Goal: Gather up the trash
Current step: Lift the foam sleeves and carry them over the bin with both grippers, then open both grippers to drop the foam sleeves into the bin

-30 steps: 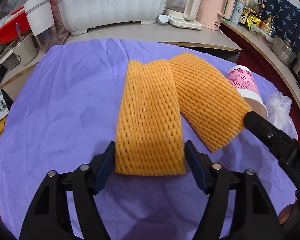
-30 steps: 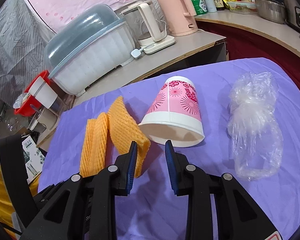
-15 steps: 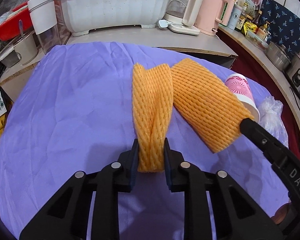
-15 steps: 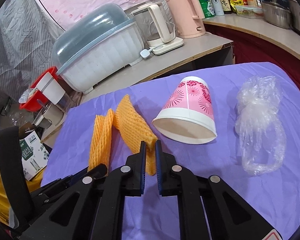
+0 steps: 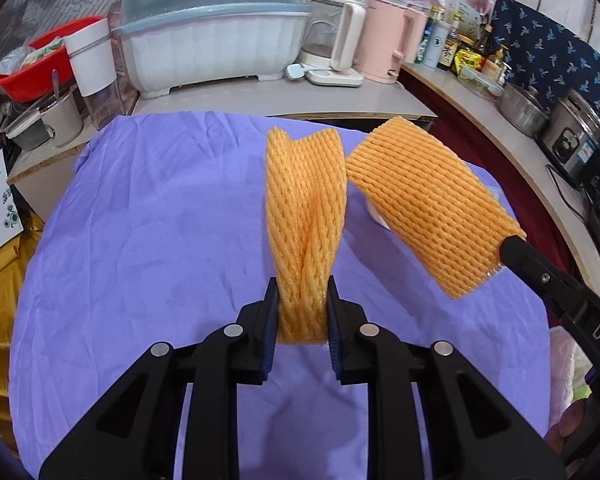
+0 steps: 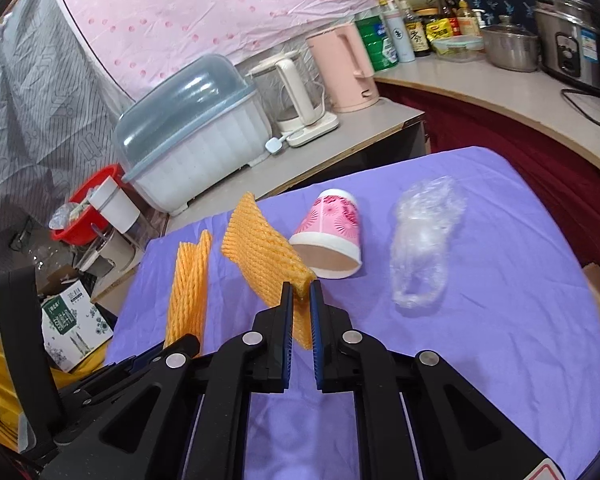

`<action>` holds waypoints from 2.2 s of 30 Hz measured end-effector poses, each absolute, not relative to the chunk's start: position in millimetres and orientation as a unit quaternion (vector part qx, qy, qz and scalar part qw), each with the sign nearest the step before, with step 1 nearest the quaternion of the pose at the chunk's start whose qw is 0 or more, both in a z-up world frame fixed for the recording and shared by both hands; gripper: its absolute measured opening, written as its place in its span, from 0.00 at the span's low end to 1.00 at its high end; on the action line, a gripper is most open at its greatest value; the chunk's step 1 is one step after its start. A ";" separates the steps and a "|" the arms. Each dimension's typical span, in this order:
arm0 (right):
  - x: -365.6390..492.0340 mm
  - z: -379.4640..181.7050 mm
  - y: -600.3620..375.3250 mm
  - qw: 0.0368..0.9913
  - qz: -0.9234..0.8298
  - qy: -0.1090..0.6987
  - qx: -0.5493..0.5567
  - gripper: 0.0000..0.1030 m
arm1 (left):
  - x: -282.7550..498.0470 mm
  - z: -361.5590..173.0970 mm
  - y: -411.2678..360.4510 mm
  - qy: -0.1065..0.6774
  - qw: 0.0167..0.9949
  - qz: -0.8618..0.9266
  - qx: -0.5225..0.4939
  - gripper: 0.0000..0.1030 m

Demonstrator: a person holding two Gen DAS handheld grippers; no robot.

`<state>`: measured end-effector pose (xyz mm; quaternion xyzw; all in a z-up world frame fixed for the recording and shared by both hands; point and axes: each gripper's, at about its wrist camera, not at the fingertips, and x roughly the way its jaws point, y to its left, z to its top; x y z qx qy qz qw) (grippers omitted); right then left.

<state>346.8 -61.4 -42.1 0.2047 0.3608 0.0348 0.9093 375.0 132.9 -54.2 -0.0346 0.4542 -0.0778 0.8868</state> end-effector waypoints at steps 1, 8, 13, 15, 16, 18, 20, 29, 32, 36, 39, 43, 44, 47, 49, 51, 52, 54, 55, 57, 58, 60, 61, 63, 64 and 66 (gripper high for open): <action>341.8 -39.2 -65.3 0.910 0.032 0.358 0.206 0.08 | 369.4 -49.8 128.7 0.452 0.888 -0.081 -0.031 0.20; 289.8 -12.6 -102.0 0.918 0.006 0.332 0.217 0.08 | 326.0 -17.2 89.6 0.432 0.895 -0.110 -0.009 0.20; 248.0 -1.1 -137.2 0.922 -0.024 0.313 0.226 0.08 | 295.4 -2.2 56.5 0.424 0.896 -0.134 0.005 0.20; 228.0 1.4 -155.5 0.922 -0.039 0.306 0.232 0.08 | 281.1 1.9 40.8 0.421 0.895 -0.146 0.013 0.20; 220.0 1.9 -163.5 0.922 -0.046 0.303 0.235 0.08 | 272.8 3.6 30.7 0.420 0.894 -0.153 0.018 0.20; 199.5 1.3 -184.8 0.921 -0.064 0.299 0.242 0.08 | 259.7 5.1 12.8 0.420 0.891 -0.169 0.026 0.20; 181.0 -1.2 -205.4 0.919 -0.082 0.295 0.250 0.08 | 246.0 5.5 -7.5 0.419 0.889 -0.183 0.036 0.20; 95.7 -20.4 -297.1 0.902 -0.181 0.284 0.271 0.08 | 187.0 2.0 -101.6 0.421 0.867 -0.257 0.075 0.20; 70.9 -30.4 -323.9 0.893 -0.217 0.287 0.271 0.08 | 170.3 -1.2 -132.4 0.421 0.858 -0.281 0.090 0.20; 42.2 -47.5 -355.1 0.879 -0.253 0.294 0.276 0.08 | 150.6 -8.2 -171.2 0.428 0.841 -0.314 0.106 0.20; 29.9 -57.4 -368.0 0.872 -0.271 0.299 0.278 0.08 | 140.9 -17.8 -198.1 0.438 0.827 -0.334 0.114 0.20; 19.5 -70.5 -379.0 0.864 -0.286 0.304 0.283 0.08 | 134.2 -34.0 -223.2 0.454 0.811 -0.348 0.127 0.21; 19.0 -72.1 -379.4 0.862 -0.290 0.304 0.283 0.08 | 133.5 -39.0 -230.4 0.457 0.808 -0.348 0.133 0.21; 18.2 -82.7 -384.7 0.855 -0.299 0.311 0.288 0.08 | 136.9 -50.8 -242.2 0.467 0.802 -0.343 0.144 0.22; 20.7 -89.1 -387.5 0.850 -0.301 0.317 0.293 0.08 | 138.8 -57.6 -244.1 0.473 0.800 -0.339 0.146 0.25; 23.4 -92.4 -388.6 0.848 -0.301 0.319 0.297 0.08 | 140.3 -61.6 -242.3 0.476 0.800 -0.334 0.149 0.28; 24.4 -92.4 -389.3 0.848 -0.300 0.319 0.299 0.09 | 140.9 -62.4 -241.8 0.477 0.799 -0.334 0.148 0.31; 27.5 -89.9 -388.9 0.849 -0.297 0.317 0.302 0.13 | 142.8 -63.0 -239.2 0.478 0.801 -0.329 0.146 0.39; 28.3 -88.4 -389.0 0.849 -0.297 0.313 0.304 0.13 | 143.8 -62.6 -237.3 0.478 0.803 -0.325 0.143 0.45; 31.0 -82.1 -389.2 0.852 -0.294 0.305 0.308 0.14 | 146.9 -59.8 -233.4 0.476 0.808 -0.321 0.136 0.51; 33.4 -77.4 -388.9 0.855 -0.291 0.299 0.308 0.17 | 147.8 -58.3 -231.6 0.474 0.810 -0.319 0.134 0.54; 37.4 -70.0 -387.8 0.859 -0.286 0.292 0.309 0.23 | 150.0 -56.7 -230.0 0.472 0.812 -0.315 0.135 0.61; 38.9 -67.3 -387.4 0.861 -0.282 0.288 0.311 0.24 | 150.3 -56.0 -229.2 0.471 0.814 -0.313 0.135 0.62; 42.5 -60.9 -385.7 0.865 -0.275 0.282 0.311 0.25 | 151.6 -56.3 -228.1 0.472 0.813 -0.313 0.136 0.63; 44.7 -56.9 -384.1 0.868 -0.273 0.280 0.307 0.25 | 152.2 -56.4 -227.4 0.473 0.813 -0.312 0.135 0.63; 46.4 -51.5 -381.8 0.871 -0.271 0.275 0.303 0.25 | 153.7 -55.7 -224.6 0.475 0.813 -0.310 0.132 0.63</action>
